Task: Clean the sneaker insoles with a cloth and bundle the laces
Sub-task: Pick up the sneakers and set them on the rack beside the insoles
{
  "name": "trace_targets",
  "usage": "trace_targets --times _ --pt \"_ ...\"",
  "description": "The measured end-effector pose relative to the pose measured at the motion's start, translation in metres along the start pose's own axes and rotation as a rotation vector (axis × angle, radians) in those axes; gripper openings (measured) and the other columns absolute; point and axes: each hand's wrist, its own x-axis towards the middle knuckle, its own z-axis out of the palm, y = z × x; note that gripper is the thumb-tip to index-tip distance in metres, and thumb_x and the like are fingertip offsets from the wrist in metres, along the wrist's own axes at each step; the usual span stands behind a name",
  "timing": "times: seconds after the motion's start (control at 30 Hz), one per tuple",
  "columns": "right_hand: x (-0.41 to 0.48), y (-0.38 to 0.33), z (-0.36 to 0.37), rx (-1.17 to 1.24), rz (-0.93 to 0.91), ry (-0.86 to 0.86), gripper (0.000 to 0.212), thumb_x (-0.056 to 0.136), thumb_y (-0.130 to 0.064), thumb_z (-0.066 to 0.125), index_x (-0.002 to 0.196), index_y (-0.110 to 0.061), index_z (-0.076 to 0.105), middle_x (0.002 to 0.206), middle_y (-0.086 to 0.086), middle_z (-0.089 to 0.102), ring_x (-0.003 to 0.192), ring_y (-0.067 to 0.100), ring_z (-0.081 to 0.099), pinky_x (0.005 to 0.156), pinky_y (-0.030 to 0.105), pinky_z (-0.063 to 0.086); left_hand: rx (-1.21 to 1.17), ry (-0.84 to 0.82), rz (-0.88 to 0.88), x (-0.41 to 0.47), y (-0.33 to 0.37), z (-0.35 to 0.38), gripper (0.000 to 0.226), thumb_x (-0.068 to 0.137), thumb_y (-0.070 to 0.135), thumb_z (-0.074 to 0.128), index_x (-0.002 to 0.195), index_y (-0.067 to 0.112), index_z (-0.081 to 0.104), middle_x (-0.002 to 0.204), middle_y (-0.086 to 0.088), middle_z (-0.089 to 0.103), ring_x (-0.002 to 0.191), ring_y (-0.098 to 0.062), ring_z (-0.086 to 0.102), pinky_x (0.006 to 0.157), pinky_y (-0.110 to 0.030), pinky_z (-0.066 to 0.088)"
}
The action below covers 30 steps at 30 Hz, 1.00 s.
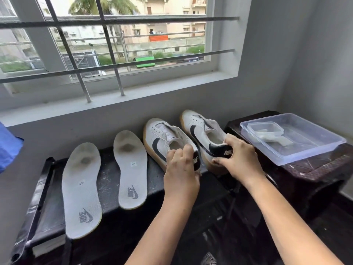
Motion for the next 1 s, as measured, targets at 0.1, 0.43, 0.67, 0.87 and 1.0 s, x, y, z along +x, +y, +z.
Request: trace_targets --times 0.1,0.43,0.67,0.87,1.0 --pt "0.009 0.004 -0.004 0.020 -0.015 -0.068 0.040 0.059 -0.025 0.086 0.082 -0.015 0.056 0.083 -0.009 0.063 0.082 0.018 0.060 0.071 0.035 0.048 -0.007 -0.003 0.002 0.000 0.000 -0.001 0.043 0.078 0.018 0.069 0.114 0.018 0.045 0.103 0.005 0.052 0.108 -0.017 0.038 0.076 -0.028 0.040" --pt "0.008 0.007 -0.001 0.012 -0.059 -0.135 0.048 0.064 -0.017 0.085 0.100 -0.018 0.053 0.115 -0.004 0.056 0.098 0.011 0.051 0.084 0.023 0.039 -0.049 -0.001 0.045 0.000 -0.007 -0.002 0.040 0.073 0.017 0.074 0.104 0.019 0.047 0.099 0.007 0.053 0.103 -0.015 0.039 0.074 -0.026 0.041" --pt "0.000 -0.001 0.003 -0.055 -0.055 -0.141 0.055 0.073 -0.011 0.078 0.117 -0.020 0.047 0.131 -0.005 0.041 0.104 0.014 0.048 0.081 0.024 0.033 -0.058 -0.032 0.074 0.006 -0.002 -0.004 0.036 0.074 0.017 0.073 0.099 0.018 0.046 0.102 0.003 0.056 0.104 -0.017 0.041 0.072 -0.031 0.045" --pt "0.000 0.002 0.002 -0.029 -0.102 -0.077 0.049 0.070 -0.007 0.077 0.113 -0.018 0.055 0.125 -0.002 0.050 0.093 0.009 0.047 0.082 0.023 0.037 -0.041 -0.057 0.100 0.012 0.008 0.002 0.031 0.078 0.016 0.069 0.095 0.018 0.043 0.099 0.002 0.055 0.102 -0.019 0.041 0.067 -0.031 0.043" --pt "0.000 0.003 0.004 -0.010 -0.113 -0.018 0.048 0.070 -0.005 0.076 0.112 -0.019 0.058 0.123 -0.003 0.053 0.101 0.014 0.053 0.086 0.031 0.044 -0.066 -0.040 0.112 0.016 0.007 0.008 0.030 0.077 0.015 0.070 0.093 0.017 0.045 0.095 0.001 0.056 0.099 -0.019 0.041 0.068 -0.034 0.046"
